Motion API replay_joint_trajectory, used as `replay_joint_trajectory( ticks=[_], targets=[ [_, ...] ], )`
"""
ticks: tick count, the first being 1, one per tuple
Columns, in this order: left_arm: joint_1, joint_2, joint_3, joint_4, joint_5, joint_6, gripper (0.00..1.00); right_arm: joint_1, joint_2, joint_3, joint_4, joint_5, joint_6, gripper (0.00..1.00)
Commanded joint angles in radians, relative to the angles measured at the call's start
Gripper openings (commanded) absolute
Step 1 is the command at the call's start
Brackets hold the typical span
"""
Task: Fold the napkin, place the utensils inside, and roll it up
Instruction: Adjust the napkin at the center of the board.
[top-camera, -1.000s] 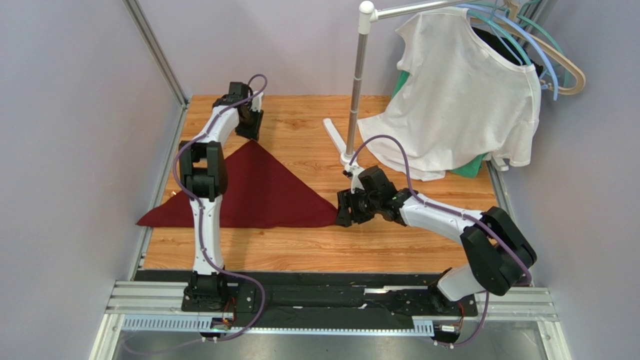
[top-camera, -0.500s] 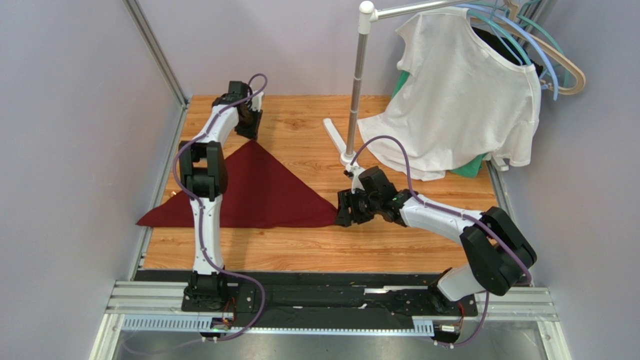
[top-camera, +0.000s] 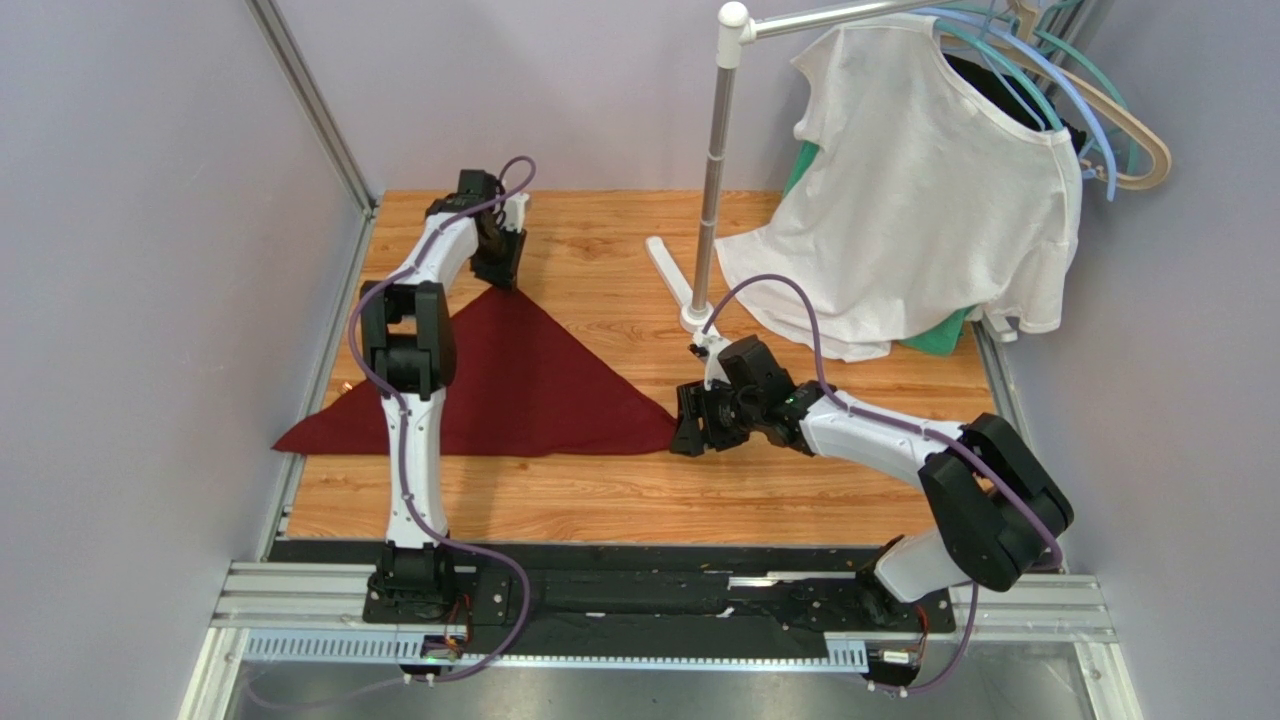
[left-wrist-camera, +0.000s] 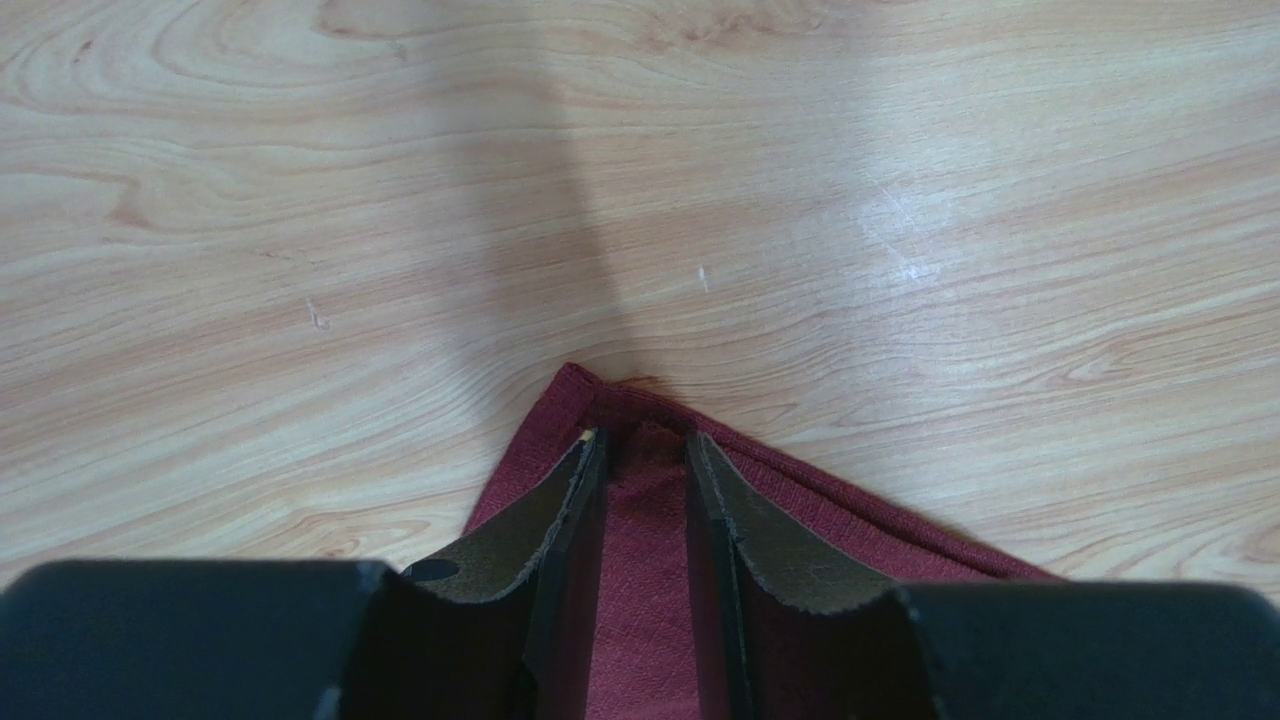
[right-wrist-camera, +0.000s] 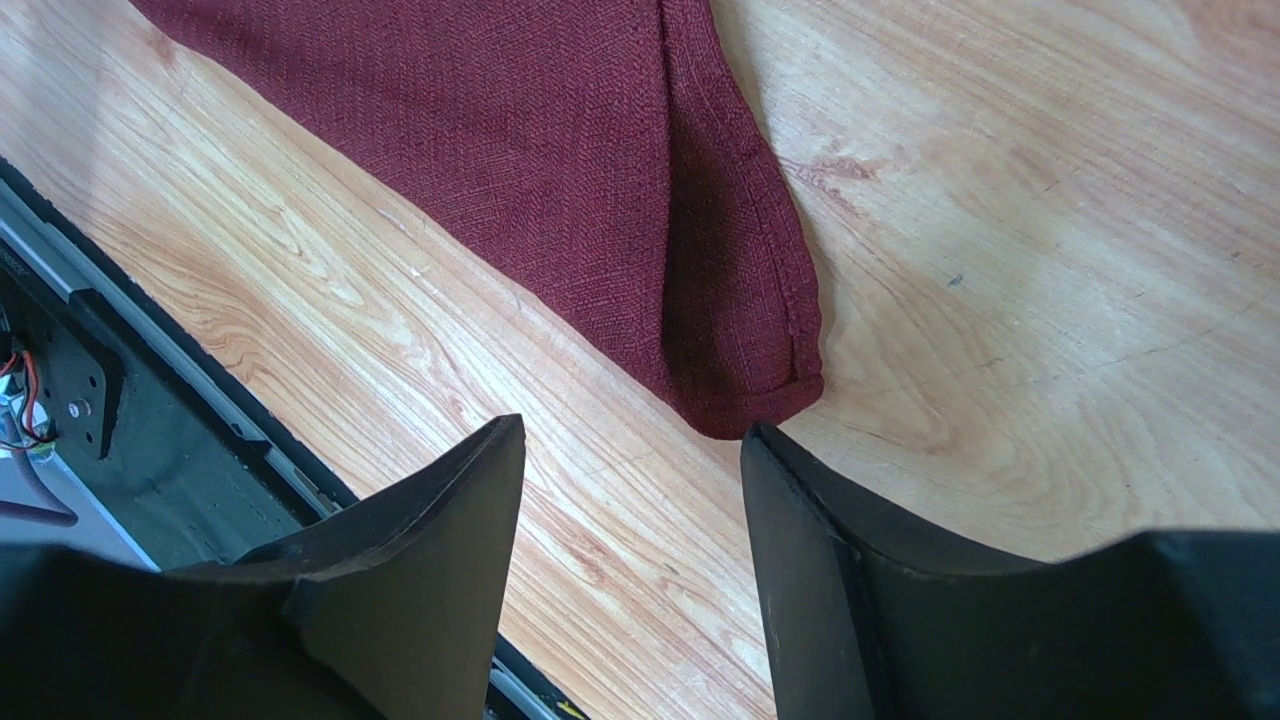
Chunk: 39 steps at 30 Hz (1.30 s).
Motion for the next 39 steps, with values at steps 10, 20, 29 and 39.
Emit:
replay_joint_trajectory(
  ticks=[10,20,29,39],
  targets=[
    [0.007,0.015,0.026,0.002,-0.021,0.017,0.36,-0.004,-0.006,-0.009,0.051,-0.008,0.016,0.59],
    [0.008,0.025,0.02,0.005,-0.001,0.022,0.21,-0.004,-0.002,-0.012,0.058,-0.008,0.02,0.59],
    [0.008,0.01,0.026,-0.004,-0.03,0.016,0.11,-0.004,0.017,-0.014,0.065,-0.016,0.029,0.59],
    [0.01,-0.045,0.021,0.005,-0.058,0.027,0.02,-0.005,0.001,-0.023,0.062,-0.013,0.034,0.58]
  ],
)
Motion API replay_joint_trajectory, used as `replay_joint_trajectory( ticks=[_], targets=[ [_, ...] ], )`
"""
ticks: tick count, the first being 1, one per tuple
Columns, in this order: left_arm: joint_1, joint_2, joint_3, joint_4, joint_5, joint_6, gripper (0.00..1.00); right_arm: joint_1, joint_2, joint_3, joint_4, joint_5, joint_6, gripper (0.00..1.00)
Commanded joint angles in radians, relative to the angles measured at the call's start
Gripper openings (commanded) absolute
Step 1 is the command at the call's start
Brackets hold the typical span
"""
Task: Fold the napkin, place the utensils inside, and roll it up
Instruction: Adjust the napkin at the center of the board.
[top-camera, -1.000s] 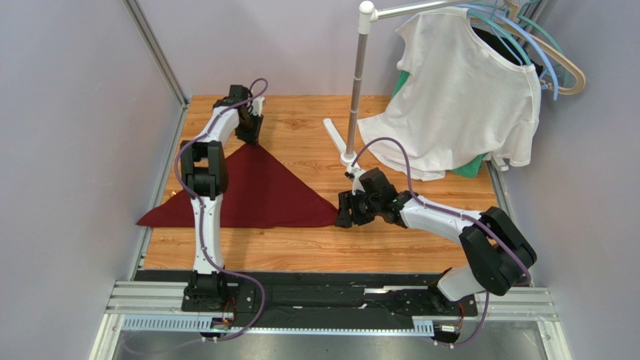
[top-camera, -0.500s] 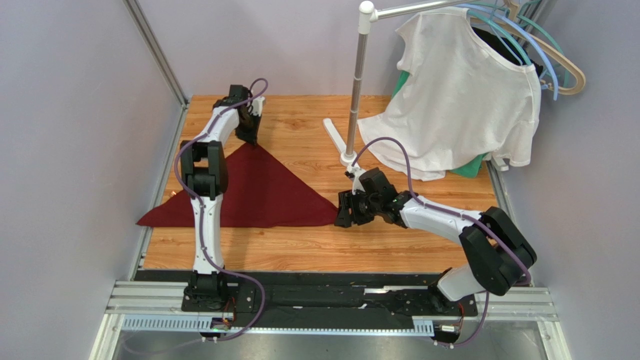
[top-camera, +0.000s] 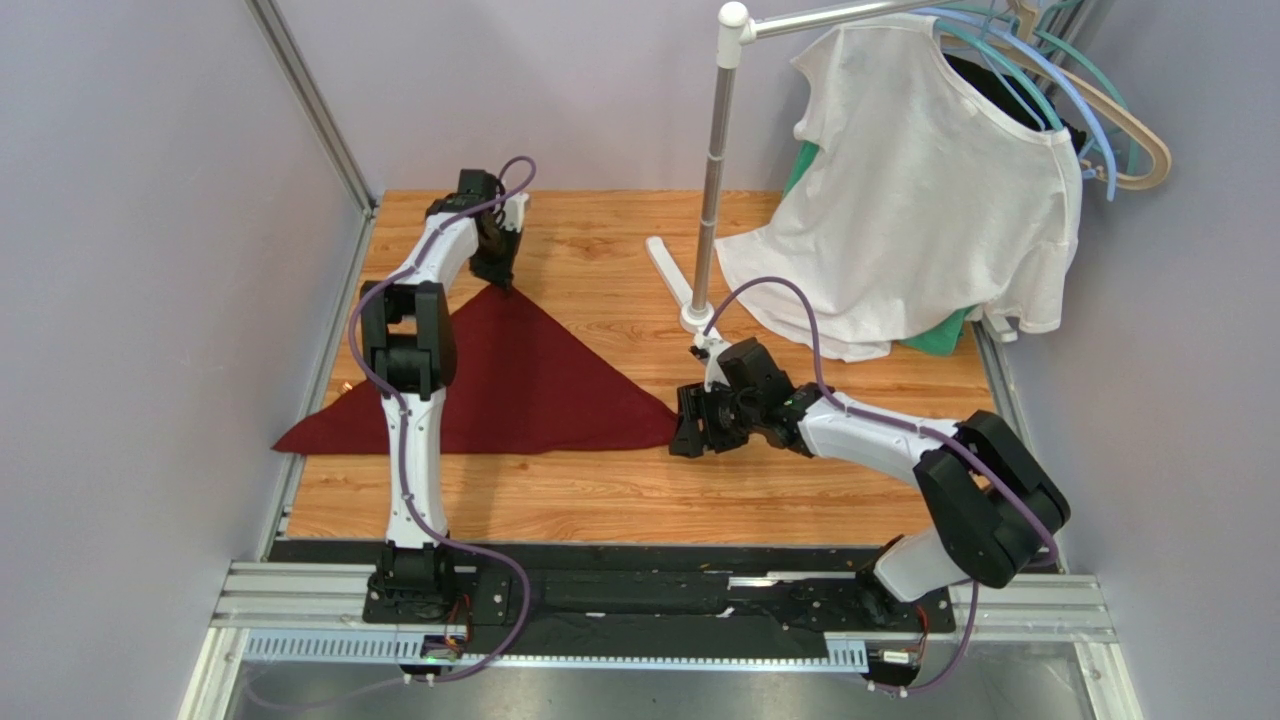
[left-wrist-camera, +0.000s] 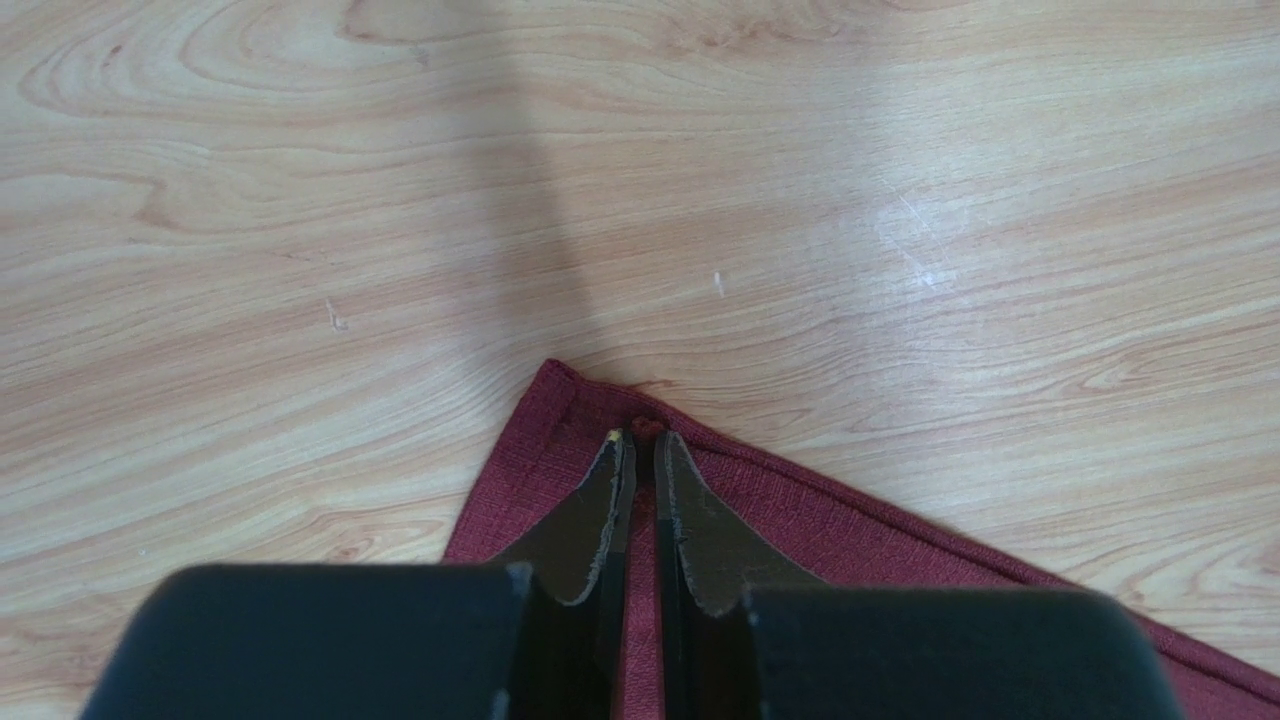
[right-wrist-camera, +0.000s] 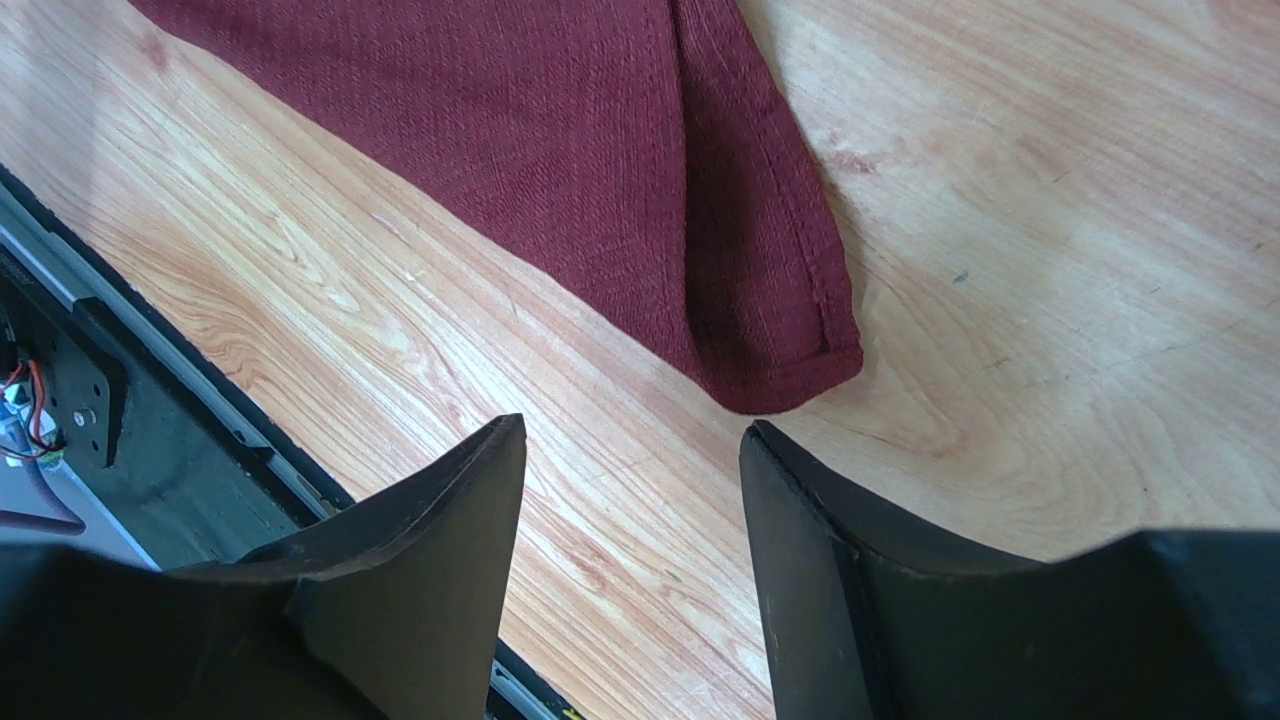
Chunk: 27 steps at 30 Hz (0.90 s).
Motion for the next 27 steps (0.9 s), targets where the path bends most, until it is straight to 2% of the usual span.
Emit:
replay_joint_trajectory(
  ticks=[1,8,13,27],
  targets=[
    [0.01,-0.048,0.019,0.0,-0.038,0.023,0.02,-0.003,-0.023,-0.017,0.039,-0.008,0.011,0.59],
    [0.014,-0.069,0.012,0.006,-0.031,0.025,0.0,-0.003,-0.067,-0.026,0.048,0.037,-0.033,0.61],
    [0.022,-0.094,-0.002,0.019,-0.04,0.028,0.0,-0.003,-0.086,-0.014,0.056,0.057,-0.123,0.61],
    [0.045,-0.085,0.015,0.035,0.037,0.017,0.0,-0.003,0.008,0.055,0.065,0.061,-0.165,0.61]
  ],
)
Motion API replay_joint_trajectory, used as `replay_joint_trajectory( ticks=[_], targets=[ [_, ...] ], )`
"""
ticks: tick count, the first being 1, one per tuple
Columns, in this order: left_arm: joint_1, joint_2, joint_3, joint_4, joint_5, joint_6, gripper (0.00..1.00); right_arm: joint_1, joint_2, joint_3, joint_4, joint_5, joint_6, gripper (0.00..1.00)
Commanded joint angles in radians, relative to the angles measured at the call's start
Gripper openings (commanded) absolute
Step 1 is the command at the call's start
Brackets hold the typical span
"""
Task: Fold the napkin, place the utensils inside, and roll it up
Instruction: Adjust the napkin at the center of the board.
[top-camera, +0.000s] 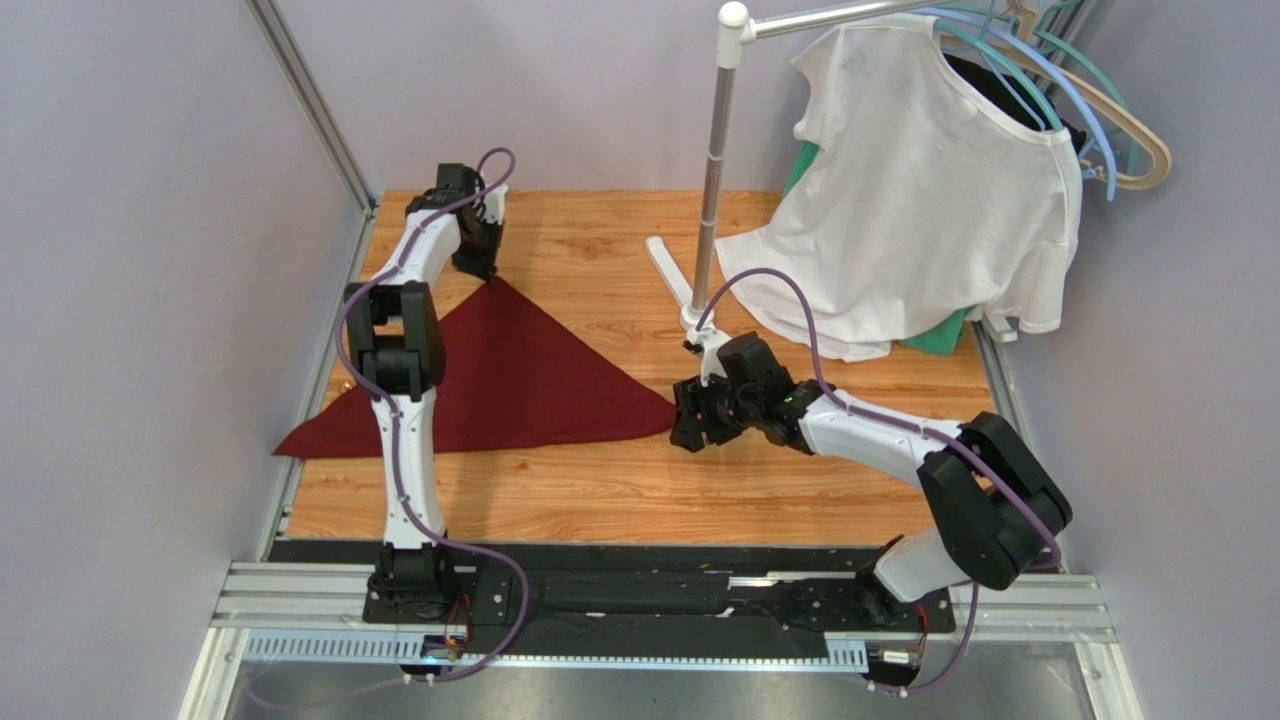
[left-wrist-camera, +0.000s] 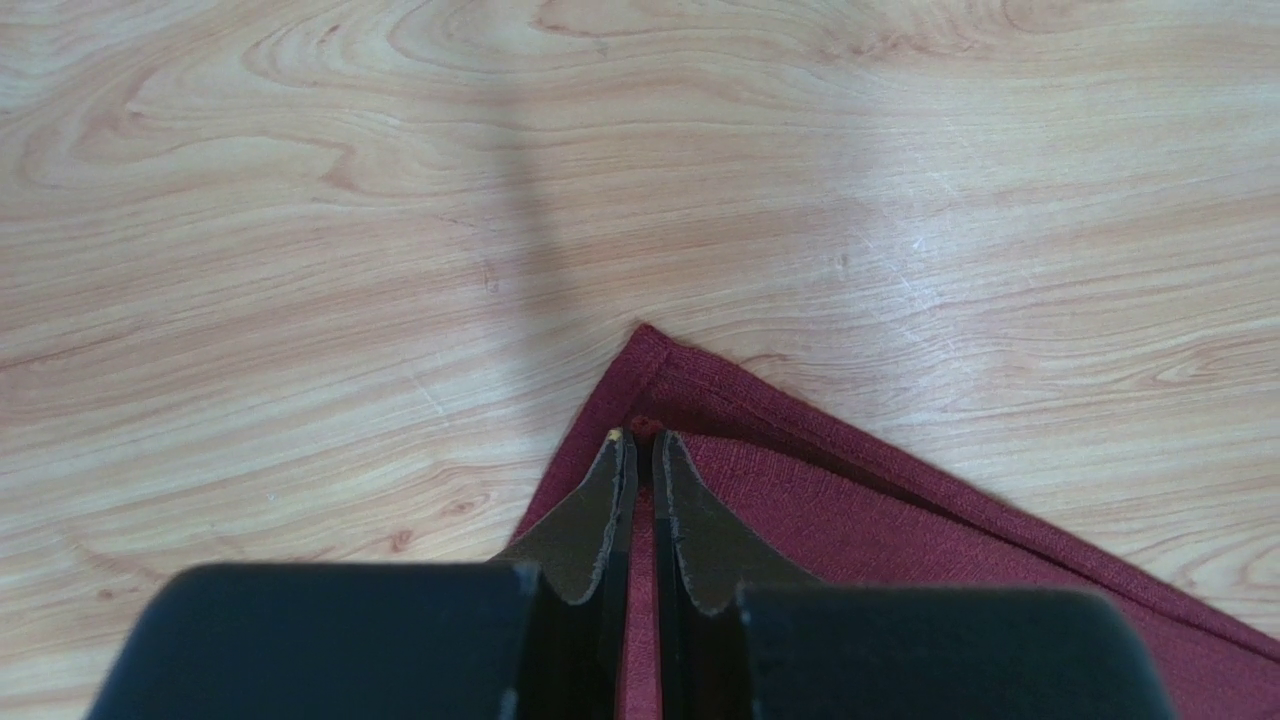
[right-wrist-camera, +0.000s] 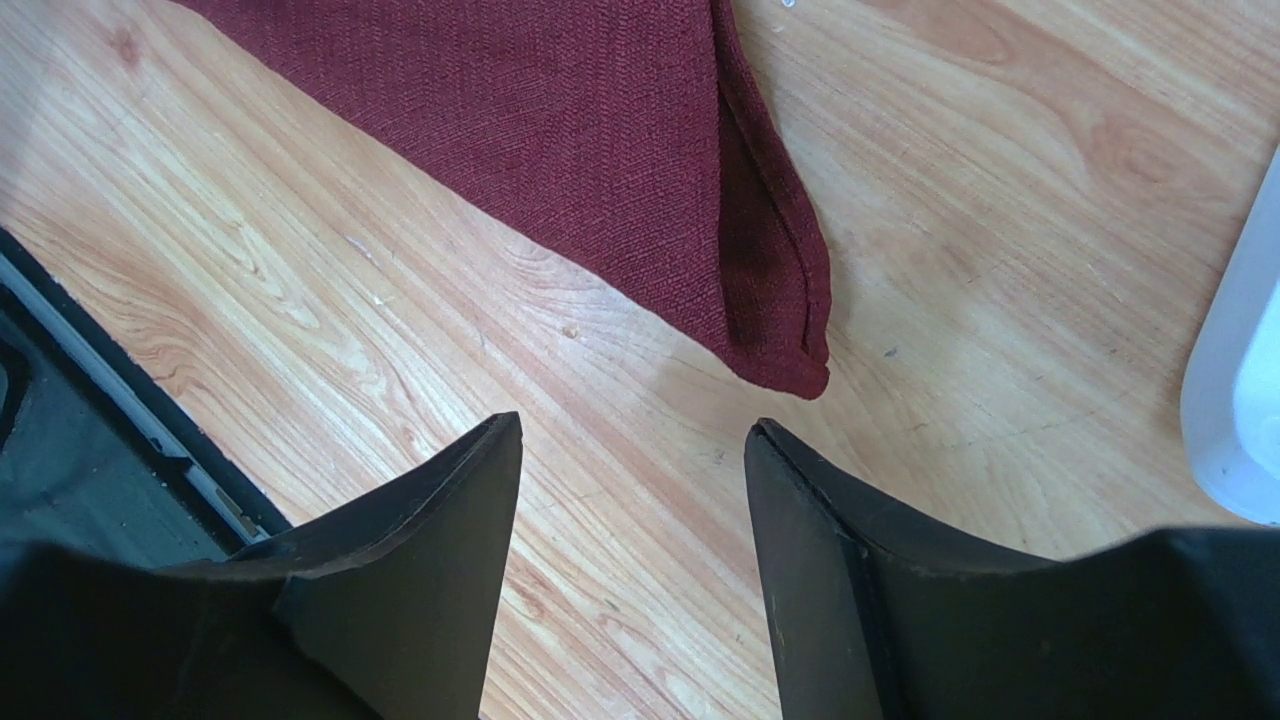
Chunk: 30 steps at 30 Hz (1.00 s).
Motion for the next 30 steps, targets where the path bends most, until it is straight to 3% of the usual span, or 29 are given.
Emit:
replay_joint_trajectory(
  ticks=[1,14,30],
  targets=[
    [0.003,-0.047,0.027,0.021,0.047,0.018,0.0,-0.003,0.026,0.042,0.047,0.021,-0.018,0.6],
    [0.003,0.004,0.065,0.03,0.052,0.015,0.0,-0.005,-0.054,0.039,-0.017,0.057,-0.077,0.61],
    [0.003,0.045,0.07,0.03,0.066,0.014,0.0,-0.015,0.108,0.148,0.052,0.038,-0.143,0.59]
  ],
)
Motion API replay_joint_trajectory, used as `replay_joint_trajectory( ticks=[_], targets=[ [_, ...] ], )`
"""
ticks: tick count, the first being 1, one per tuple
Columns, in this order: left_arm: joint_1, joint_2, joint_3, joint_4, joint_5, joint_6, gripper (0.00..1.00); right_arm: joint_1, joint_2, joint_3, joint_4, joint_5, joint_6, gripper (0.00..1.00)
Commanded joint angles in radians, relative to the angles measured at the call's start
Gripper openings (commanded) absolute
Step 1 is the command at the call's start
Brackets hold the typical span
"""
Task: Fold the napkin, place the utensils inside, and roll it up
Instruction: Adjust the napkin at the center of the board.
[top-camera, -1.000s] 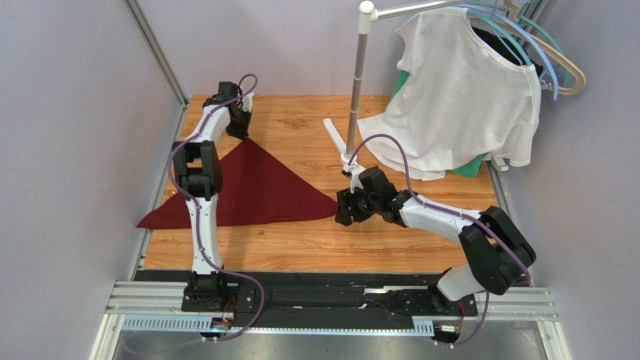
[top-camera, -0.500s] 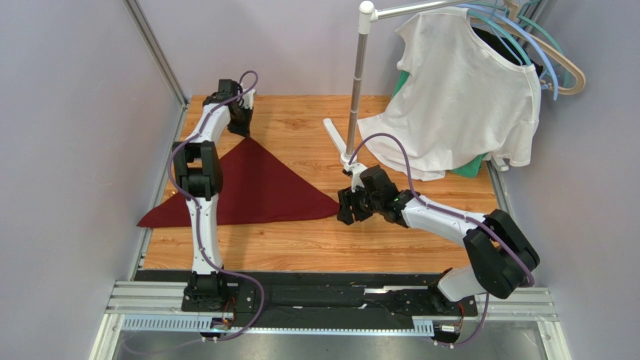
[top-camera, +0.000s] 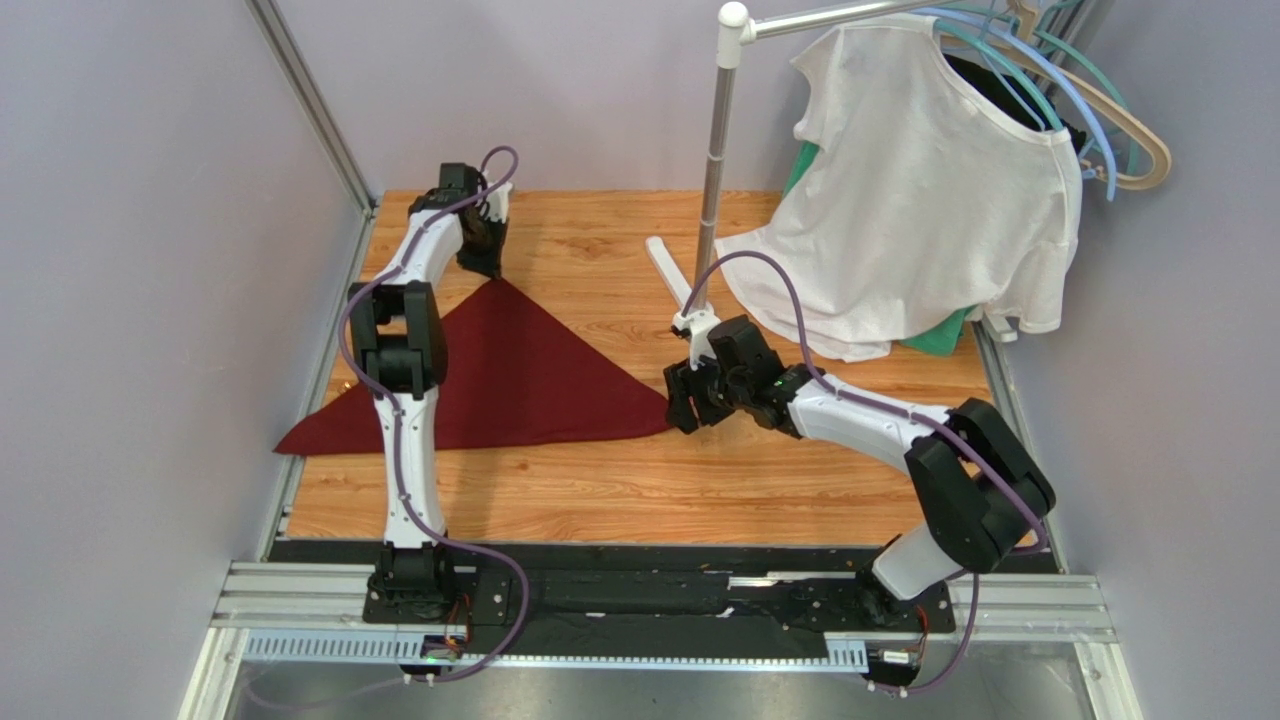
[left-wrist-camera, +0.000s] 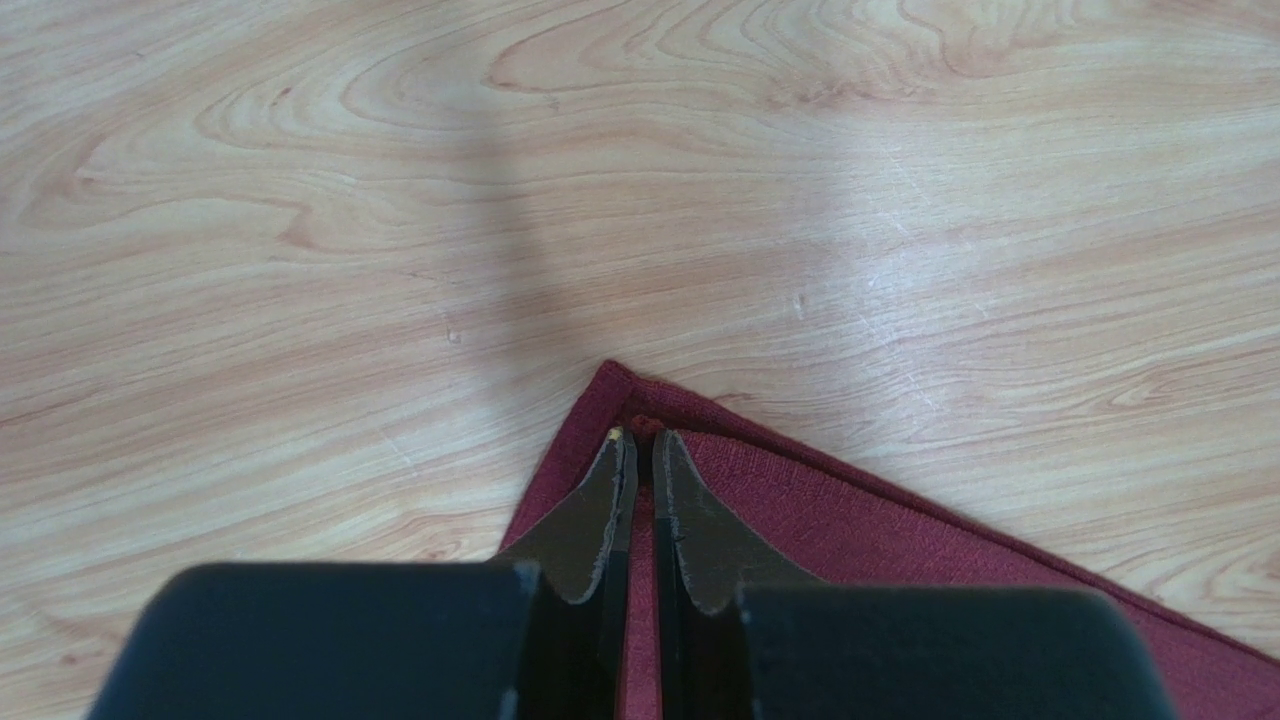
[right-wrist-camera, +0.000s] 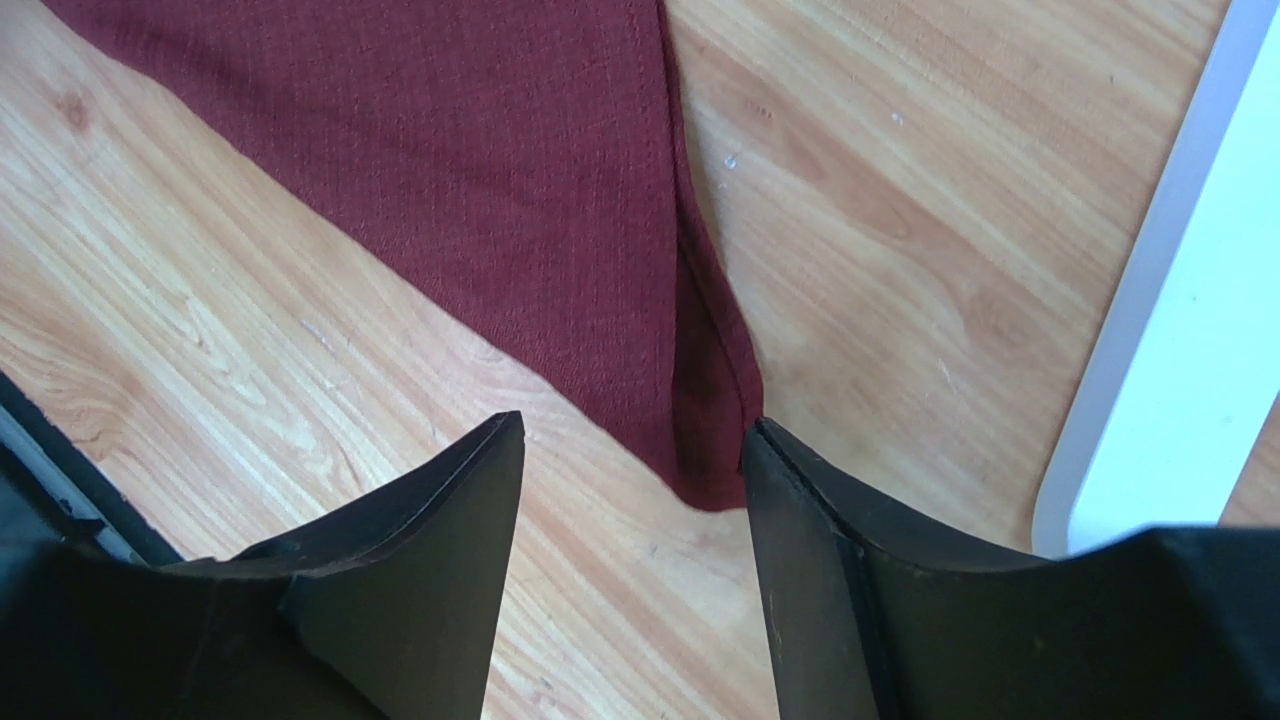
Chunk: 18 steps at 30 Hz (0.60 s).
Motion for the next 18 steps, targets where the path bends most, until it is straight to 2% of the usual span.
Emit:
replay_joint_trajectory(
  ticks=[1,5,7,18],
  targets=[
    [0.001,0.022,0.043,0.015,0.013,0.012,0.0,-0.014,0.057,0.057,0.05,-0.024,-0.026,0.58],
    [0.001,0.025,0.046,0.013,0.007,0.012,0.0,-0.02,0.089,0.054,0.046,-0.068,-0.017,0.53],
    [0.001,0.023,0.047,0.01,0.006,0.011,0.0,-0.022,0.095,0.057,0.021,-0.078,-0.009,0.46],
    [0.001,0.026,0.055,0.007,-0.004,0.009,0.0,-0.02,0.126,0.044,-0.042,-0.032,0.022,0.28]
  ],
)
